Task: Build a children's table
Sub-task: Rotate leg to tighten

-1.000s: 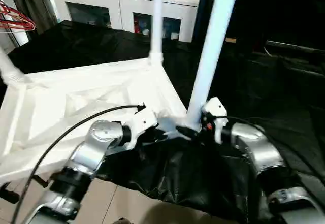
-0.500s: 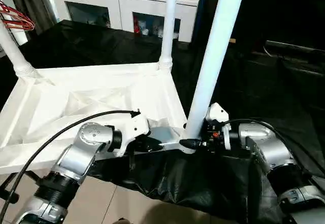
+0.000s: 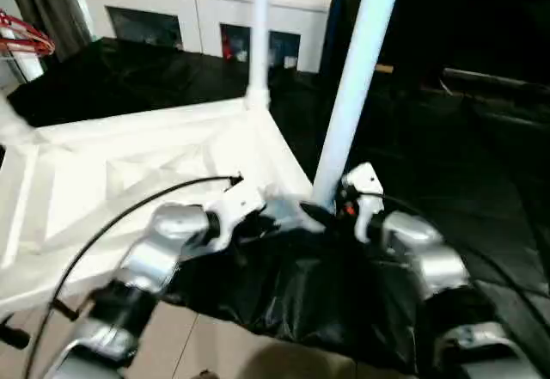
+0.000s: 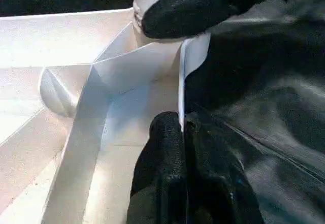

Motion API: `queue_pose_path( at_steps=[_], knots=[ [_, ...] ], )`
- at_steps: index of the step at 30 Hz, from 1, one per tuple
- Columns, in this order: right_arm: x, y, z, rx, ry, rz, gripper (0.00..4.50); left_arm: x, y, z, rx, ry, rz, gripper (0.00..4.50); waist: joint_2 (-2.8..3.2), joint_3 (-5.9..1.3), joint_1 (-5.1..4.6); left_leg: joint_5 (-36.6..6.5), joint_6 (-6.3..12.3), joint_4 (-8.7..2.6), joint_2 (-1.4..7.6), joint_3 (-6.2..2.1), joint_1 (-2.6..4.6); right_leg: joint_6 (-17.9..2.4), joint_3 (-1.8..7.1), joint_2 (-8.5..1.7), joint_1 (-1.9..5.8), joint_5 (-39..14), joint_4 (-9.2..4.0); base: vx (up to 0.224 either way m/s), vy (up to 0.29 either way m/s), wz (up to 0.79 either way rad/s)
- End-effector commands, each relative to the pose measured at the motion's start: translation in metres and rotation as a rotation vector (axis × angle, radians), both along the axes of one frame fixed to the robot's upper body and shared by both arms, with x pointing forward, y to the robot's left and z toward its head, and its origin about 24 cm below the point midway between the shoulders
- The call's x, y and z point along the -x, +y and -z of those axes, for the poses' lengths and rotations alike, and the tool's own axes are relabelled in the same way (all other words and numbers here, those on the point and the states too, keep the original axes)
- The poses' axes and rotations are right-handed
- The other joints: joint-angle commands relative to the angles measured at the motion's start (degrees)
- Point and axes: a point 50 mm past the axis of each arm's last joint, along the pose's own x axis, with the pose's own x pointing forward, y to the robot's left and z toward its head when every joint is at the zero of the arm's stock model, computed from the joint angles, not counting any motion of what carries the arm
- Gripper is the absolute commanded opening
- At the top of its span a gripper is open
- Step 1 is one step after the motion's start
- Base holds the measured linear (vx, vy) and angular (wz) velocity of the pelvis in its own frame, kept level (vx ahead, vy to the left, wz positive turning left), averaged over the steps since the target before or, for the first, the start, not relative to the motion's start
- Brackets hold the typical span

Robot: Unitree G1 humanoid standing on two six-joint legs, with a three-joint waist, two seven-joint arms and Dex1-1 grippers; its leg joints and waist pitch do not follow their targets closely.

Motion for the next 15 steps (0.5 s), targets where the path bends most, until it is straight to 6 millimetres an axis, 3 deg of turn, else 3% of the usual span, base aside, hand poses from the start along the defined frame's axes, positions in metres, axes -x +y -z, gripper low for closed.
queue_pose_path(
  at_steps=[1, 2, 3, 6, 10, 15],
  knots=[
    [0.008, 0.034, 0.011, -0.017, 0.047, -0.038, 2.65, -0.008, -0.028, -0.013, 0.091, -0.068, -0.035, 0.00, -0.13, -3.83, -0.25, -12.08, 0.60, -4.30, 4.04, -1.75, 0.95, -8.02, 4.56, -6.64, 2.15, -18.62, -5.36, 0.000, 0.000, 0.00],
    [0.007, 0.037, 0.010, -0.032, 0.046, -0.025, 2.65, -0.009, -0.030, -0.014, 0.094, -0.070, -0.047, 0.00, -0.13, -3.82, -0.29, -11.90, 0.71, -4.28, 4.02, -1.64, 0.94, -8.13, 4.66, -6.62, 2.03, -18.06, -5.39, 0.000, 0.000, 0.00],
    [0.009, 0.049, 0.007, -0.094, 0.046, -0.026, 3.21, -0.011, -0.037, -0.015, 0.108, -0.073, -0.067, 0.00, -0.06, -3.89, -0.17, -11.61, 0.83, -4.27, 4.03, -1.62, 1.01, -8.38, 4.69, -6.68, 2.08, -17.15, -5.30, 0.000, 0.000, 0.00],
    [0.010, 0.058, 0.004, -0.129, 0.042, -0.054, 3.35, -0.010, -0.042, -0.014, 0.116, -0.074, -0.049, 0.00, -0.03, -3.90, -0.08, -11.22, 1.34, -4.24, 3.97, -1.58, 0.80, -8.48, 4.69, -6.73, 2.23, -16.25, -5.22, 0.000, 0.000, 0.00],
    [0.011, 0.057, 0.001, -0.080, -0.006, -0.101, 3.73, -0.005, -0.041, -0.015, 0.124, -0.082, 0.001, 0.00, -0.10, -3.85, -0.09, -11.37, 1.57, -4.31, 3.96, -1.60, 0.67, -8.00, 4.67, -6.79, 2.30, -17.34, -5.28, 0.000, 0.000, 0.00],
    [0.011, 0.042, -0.002, -0.048, -0.033, -0.158, 3.73, 0.002, -0.033, -0.015, 0.131, -0.079, 0.061, 0.00, -0.12, -4.01, -0.06, -10.44, 2.25, -4.21, 4.04, -1.59, 0.51, -8.17, 4.69, -6.81, 2.53, -15.38, -5.05, 0.000, 0.000, 0.00]
  ],
)
